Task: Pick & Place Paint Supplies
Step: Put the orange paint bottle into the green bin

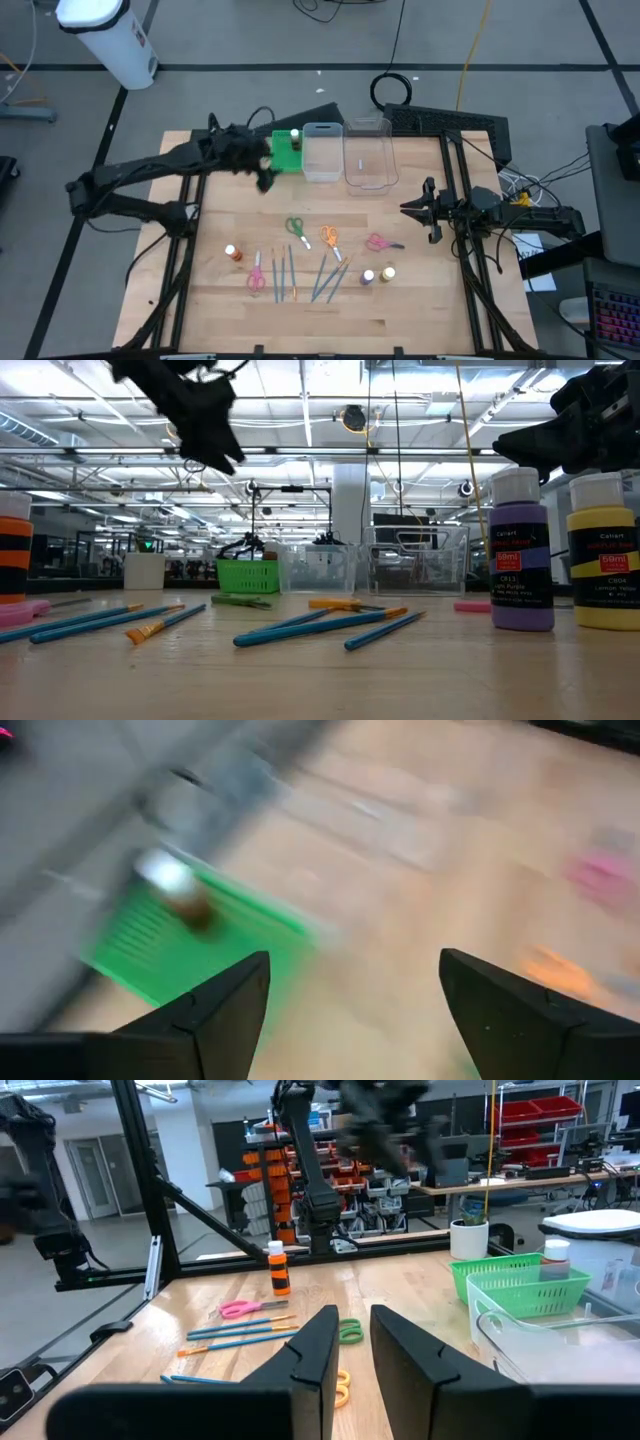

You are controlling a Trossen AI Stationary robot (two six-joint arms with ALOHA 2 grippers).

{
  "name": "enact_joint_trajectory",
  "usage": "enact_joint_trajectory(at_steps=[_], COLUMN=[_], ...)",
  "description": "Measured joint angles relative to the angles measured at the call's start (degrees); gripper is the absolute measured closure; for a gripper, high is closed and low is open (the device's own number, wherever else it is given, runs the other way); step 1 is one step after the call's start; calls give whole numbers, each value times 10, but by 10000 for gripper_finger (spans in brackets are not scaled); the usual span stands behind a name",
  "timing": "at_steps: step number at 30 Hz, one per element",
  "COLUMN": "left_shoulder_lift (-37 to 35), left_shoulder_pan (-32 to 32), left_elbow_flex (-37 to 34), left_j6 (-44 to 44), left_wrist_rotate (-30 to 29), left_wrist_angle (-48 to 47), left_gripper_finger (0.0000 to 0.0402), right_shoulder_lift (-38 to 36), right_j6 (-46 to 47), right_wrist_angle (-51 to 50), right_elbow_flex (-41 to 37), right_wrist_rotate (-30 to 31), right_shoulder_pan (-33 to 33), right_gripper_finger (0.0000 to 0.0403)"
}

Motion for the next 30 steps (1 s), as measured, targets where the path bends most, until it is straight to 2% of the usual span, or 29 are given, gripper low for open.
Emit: enact_joint_trajectory(at_steps=[3,5,9,12,17,21,30], left_shoulder_lift=[-36,-50,-50,-51,-50,-49,-8], left_shoulder_pan=[-59,-113,-217,-273,-326,-361,-430], left_elbow_flex=[0,0,0,0,0,0,0], left_j6=[-112,-174,-255,-327,-451,-548,-650], left_wrist_rotate=[54,64,17,-19,-56,-56,-55], left_wrist_angle=[-89,-142,-238,-293,-343,-378,-389], left_gripper_finger=[101,101,101,101,101,101,101], right_shoulder_lift=[0,0,0,0,0,0,0], right_j6=[0,0,0,0,0,0,0], right_wrist_angle=[0,0,0,0,0,0,0], right_elbow_flex=[0,0,0,0,0,0,0], right_wrist_rotate=[0,0,0,0,0,0,0], right_shoulder_pan=[0,0,0,0,0,0,0], right_gripper_finger=[348,348,348,348,348,348,348])
